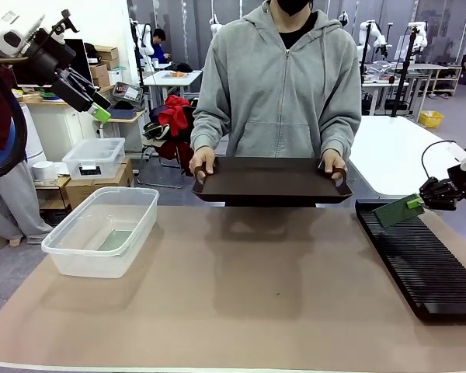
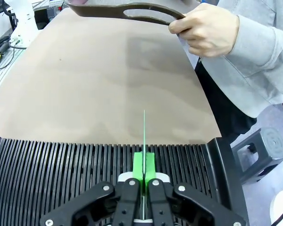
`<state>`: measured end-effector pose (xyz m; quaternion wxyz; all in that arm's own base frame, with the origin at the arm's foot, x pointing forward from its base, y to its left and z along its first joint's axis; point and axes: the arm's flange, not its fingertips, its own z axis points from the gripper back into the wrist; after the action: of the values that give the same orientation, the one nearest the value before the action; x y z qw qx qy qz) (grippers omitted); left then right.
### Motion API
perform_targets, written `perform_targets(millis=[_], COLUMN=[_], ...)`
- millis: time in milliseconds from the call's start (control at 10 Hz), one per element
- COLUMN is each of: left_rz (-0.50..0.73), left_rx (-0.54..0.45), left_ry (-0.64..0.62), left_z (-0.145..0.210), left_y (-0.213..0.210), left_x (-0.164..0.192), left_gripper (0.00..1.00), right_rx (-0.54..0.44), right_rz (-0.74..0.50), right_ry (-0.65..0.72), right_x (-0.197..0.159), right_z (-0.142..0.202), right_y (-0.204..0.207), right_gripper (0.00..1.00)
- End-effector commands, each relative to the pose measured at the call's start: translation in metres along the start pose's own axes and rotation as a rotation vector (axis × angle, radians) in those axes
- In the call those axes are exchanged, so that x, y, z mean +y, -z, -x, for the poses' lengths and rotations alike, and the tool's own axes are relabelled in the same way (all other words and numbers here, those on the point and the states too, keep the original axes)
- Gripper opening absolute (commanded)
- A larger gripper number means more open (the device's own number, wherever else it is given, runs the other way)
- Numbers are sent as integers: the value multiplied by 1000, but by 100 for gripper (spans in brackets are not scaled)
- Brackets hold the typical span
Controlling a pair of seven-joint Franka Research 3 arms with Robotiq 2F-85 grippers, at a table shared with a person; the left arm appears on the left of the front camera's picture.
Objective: Sort PCBs into racks and boxes based on the side picked up.
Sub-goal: If the short side of the Blank PCB is picked up, insert it into the PCB Rack ; if the long side is picked up, place it in the Organizing box.
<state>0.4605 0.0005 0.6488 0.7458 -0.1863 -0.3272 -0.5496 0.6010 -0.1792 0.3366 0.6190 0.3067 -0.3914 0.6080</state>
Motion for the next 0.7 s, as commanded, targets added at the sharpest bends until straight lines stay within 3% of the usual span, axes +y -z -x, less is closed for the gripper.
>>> perform_targets(millis=[0,600], left_rz=[0,0], left_rx=[1,1], left_ry=[-1,-1], left_z=[0,0], left_y=[1,1], left_x=[0,0], left_gripper=[100,100], right_rx=[-47,-57], right_rz=[6,-73], right_ry=[-22,14], right_x=[0,1], right_z=[3,18], right_y=[3,4], right_gripper=[2,2])
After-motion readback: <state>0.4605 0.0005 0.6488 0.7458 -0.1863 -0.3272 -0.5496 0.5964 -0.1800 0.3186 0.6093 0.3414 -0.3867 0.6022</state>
